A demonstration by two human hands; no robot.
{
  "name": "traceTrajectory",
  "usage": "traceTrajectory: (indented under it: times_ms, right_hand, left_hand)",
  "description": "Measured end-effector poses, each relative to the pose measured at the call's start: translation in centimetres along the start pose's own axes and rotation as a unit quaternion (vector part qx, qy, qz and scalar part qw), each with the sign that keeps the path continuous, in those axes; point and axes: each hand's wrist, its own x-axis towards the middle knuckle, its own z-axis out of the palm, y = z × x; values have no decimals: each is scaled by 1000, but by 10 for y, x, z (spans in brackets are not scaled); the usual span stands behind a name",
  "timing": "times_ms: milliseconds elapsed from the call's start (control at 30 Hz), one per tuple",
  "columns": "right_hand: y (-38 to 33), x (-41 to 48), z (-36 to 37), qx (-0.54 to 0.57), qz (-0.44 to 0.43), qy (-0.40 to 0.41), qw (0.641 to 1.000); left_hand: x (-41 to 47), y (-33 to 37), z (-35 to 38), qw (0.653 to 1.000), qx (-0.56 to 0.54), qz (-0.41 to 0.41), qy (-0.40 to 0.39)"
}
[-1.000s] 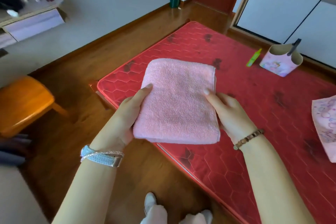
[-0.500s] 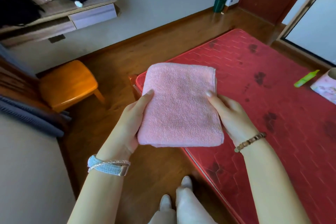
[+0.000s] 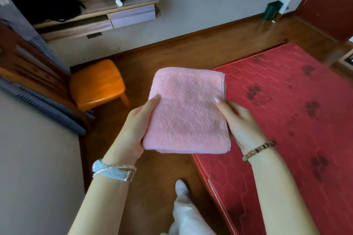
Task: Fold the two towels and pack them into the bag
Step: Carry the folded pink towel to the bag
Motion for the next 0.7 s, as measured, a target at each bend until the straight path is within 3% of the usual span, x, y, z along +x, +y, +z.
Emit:
traceTrajectory:
  times_ms: [267,700]
  right_hand:
    - [-18,70,3,-12,-5,-33,999]
    - [-49,148,53,-14,-10,-73,997]
  left_hand:
    - [46,31,9,999,-27,32,35]
    - [118,71,-30,996,-70,-11,52]
